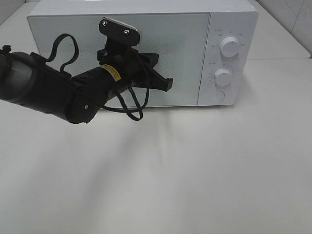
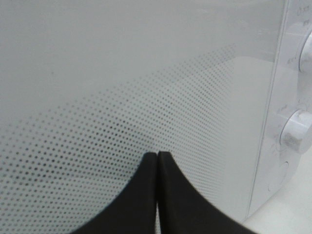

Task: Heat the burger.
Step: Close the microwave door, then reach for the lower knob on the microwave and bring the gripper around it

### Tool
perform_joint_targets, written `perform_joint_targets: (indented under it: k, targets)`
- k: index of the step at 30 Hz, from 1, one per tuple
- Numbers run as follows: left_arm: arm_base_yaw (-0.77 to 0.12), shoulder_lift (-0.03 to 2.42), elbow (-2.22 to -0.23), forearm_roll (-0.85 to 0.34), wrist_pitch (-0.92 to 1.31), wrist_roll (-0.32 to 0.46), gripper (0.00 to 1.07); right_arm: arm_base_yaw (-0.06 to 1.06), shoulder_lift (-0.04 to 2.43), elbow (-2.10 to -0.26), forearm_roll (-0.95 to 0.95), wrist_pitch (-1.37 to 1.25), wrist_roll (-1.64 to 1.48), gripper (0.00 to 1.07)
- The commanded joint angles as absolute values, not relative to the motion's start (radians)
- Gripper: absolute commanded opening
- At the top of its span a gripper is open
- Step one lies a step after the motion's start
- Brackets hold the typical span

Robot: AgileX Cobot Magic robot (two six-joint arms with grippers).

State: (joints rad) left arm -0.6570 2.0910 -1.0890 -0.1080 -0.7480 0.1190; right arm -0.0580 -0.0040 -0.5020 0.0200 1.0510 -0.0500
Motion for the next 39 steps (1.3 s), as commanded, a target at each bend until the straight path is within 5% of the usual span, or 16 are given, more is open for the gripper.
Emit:
perform_joint_targets:
  k: [1,9,21,22,23,24,25,26,27,28,33,39]
  targets:
    - [-0.629,2.054,-1.132,-0.294,-0.768,0.117,0.0,-0.062,-0.025,-0.5,0.025,1.056,-0.059,0.98]
    - [-0.689,1.932,-1.131,-0.217,-0.483,0.161,0.0,-0.062,-0.025,-0.5,0.025,1.056,-0.059,0.98]
    - [-0.725,1.666,-1.131,-0.176,0.405,0.153,0.05,-0.062,-0.025,-0.5,0.025,1.056,-0.059,0.98]
    - [-0.725,1.647,-1.131,-0.177,0.47,0.145,0.12,-0.062,-0.025,-0.5,0.025,1.056,-0.059,0.98]
    - [-0.721,1.616,-1.131,-0.177,0.576,0.105,0.32,-0.062,-0.025,-0.5,0.025,1.056,-0.059,0.98]
    - [-0.721,1.616,-1.131,-0.177,0.576,0.105,0.32,-0.062,-0.025,-0.5,0.025,1.056,-0.059,0.98]
    - [-0.72,1.6,-1.131,-0.172,0.628,0.071,0.47,-0.062,-0.025,-0.5,0.025,1.056,-0.059,0.98]
    - [-0.72,1.575,-1.131,-0.148,0.714,0.0,0.83,-0.062,-0.025,-0.5,0.025,1.056,-0.059,0.98]
    - [-0.72,1.575,-1.131,-0.148,0.714,0.0,0.83,-0.062,-0.025,-0.5,0.025,1.056,-0.059,0.98]
    - [-0.72,1.566,-1.131,-0.126,0.757,-0.029,0.96,-0.062,-0.025,-0.5,0.025,1.056,-0.059,0.98]
    - [-0.689,1.509,-1.131,-0.083,0.924,-0.075,1.01,-0.062,-0.025,-0.5,0.025,1.056,-0.059,0.98]
    - [-0.452,1.398,-1.131,-0.067,1.068,-0.013,1.01,-0.062,-0.025,-0.5,0.025,1.056,-0.059,0.98]
